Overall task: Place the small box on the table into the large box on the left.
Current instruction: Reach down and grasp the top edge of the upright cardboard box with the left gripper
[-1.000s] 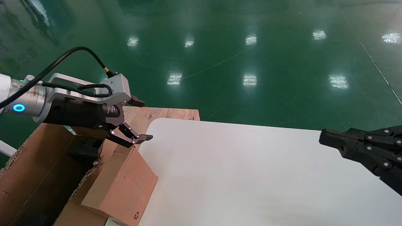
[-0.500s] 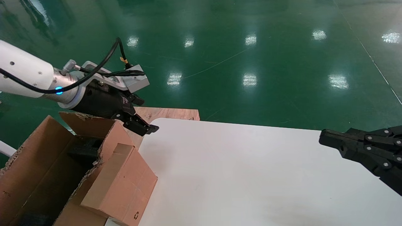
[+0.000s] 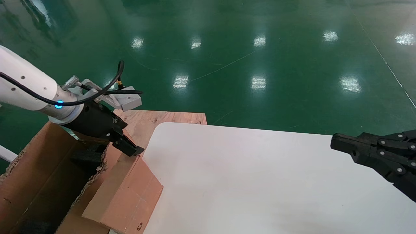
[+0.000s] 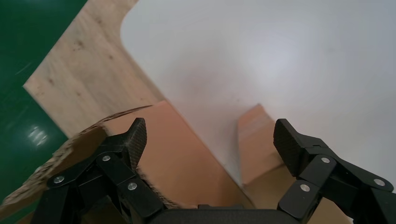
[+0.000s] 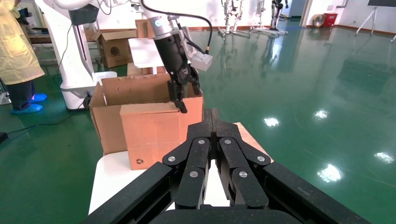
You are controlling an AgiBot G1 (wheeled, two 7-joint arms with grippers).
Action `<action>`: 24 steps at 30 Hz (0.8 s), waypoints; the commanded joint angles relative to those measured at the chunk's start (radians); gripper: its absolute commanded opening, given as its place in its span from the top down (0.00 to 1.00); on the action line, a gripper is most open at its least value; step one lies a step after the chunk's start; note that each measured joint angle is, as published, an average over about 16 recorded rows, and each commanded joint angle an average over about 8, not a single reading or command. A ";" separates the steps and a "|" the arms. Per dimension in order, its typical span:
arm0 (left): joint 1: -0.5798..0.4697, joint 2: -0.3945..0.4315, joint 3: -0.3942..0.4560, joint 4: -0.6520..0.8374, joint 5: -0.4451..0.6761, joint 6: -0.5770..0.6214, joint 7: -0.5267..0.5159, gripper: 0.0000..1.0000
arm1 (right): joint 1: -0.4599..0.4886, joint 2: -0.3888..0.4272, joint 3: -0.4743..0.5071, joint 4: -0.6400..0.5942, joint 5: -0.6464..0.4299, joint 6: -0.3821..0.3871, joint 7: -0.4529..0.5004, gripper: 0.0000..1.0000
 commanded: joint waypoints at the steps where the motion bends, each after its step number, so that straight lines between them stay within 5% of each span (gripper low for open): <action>1: -0.024 -0.007 0.035 0.000 -0.031 -0.001 -0.010 0.00 | 0.000 0.000 0.000 0.000 0.000 0.000 0.000 1.00; 11: -0.114 -0.022 0.127 -0.007 -0.098 -0.005 -0.029 0.00 | 0.000 0.000 0.000 0.000 0.000 0.000 0.000 1.00; 24: -0.224 -0.038 0.377 -0.007 -0.237 0.004 -0.034 0.00 | 0.000 0.000 0.000 0.000 0.000 0.000 0.000 1.00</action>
